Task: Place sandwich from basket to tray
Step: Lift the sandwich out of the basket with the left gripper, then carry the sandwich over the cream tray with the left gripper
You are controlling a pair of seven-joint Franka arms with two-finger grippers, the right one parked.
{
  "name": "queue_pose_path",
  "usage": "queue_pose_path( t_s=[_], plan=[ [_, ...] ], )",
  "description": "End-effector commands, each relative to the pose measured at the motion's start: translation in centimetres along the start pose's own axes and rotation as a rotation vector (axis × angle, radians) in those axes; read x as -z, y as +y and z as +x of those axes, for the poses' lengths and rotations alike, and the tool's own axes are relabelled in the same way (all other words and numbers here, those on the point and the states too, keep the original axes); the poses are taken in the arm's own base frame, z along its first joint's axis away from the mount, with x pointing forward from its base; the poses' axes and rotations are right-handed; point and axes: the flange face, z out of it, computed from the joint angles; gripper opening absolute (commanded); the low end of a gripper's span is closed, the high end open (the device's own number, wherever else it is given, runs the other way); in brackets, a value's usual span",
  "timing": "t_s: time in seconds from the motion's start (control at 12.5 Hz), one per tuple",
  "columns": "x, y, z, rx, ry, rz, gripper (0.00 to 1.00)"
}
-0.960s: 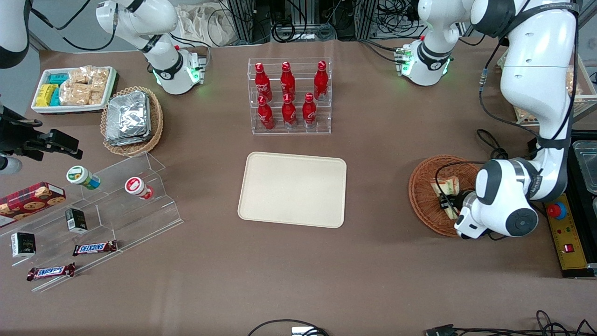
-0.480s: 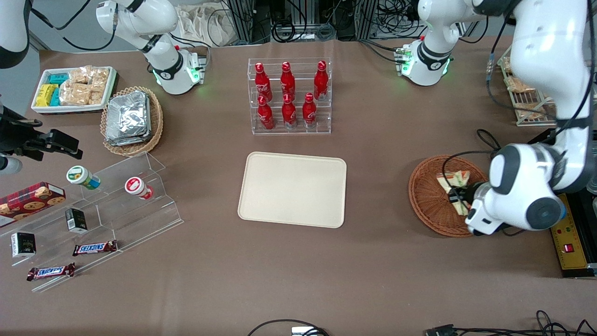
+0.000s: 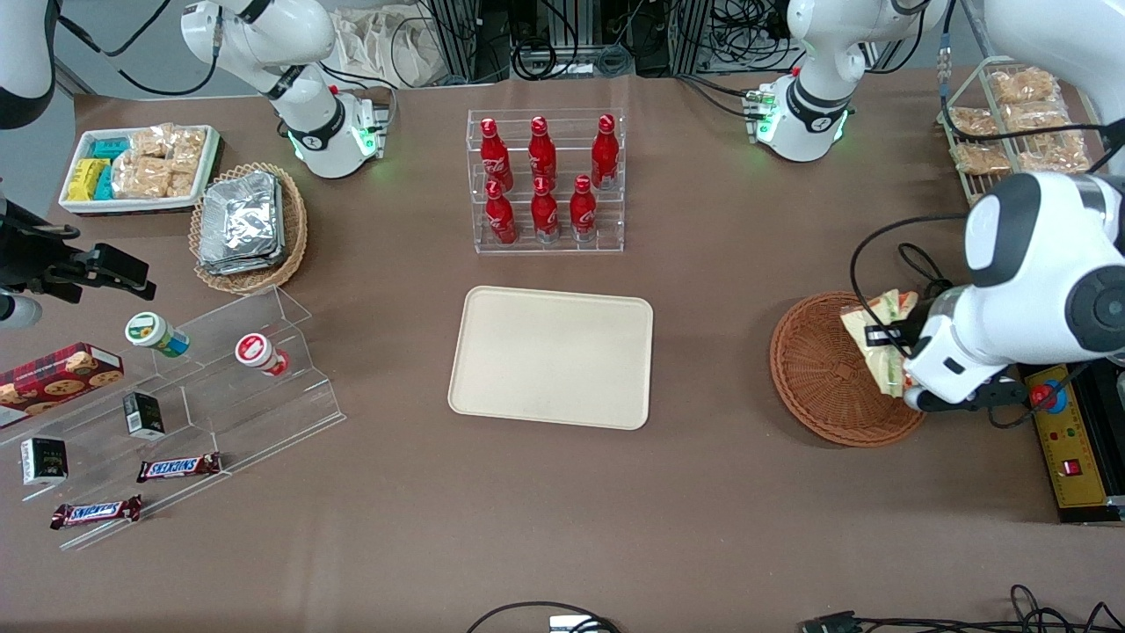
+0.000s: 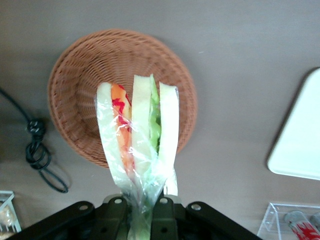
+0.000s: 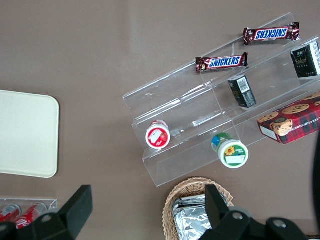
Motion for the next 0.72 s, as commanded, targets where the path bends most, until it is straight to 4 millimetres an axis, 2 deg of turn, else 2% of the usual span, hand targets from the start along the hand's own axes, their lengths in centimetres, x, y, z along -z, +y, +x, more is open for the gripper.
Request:
queue_pose_path(
  t_s=[0.0, 0.08, 0.32, 0.4, 0.64],
  plan=[
    [1.5, 5.4, -1.1, -0.091, 0.012, -0.021, 0.00],
    [1.4, 6.7, -1.3, -0.109, 0.018, -0.026, 0.00],
    [-0.1, 12.5, -2.3, -0.144, 0.008, -0.032, 0.00],
    [-0.8, 14.5, -2.6, -0.149, 0.011, -0.024, 0.00],
    [-4.2, 19.0, -2.7, -0.190, -0.003, -0.016, 0.00]
  ],
)
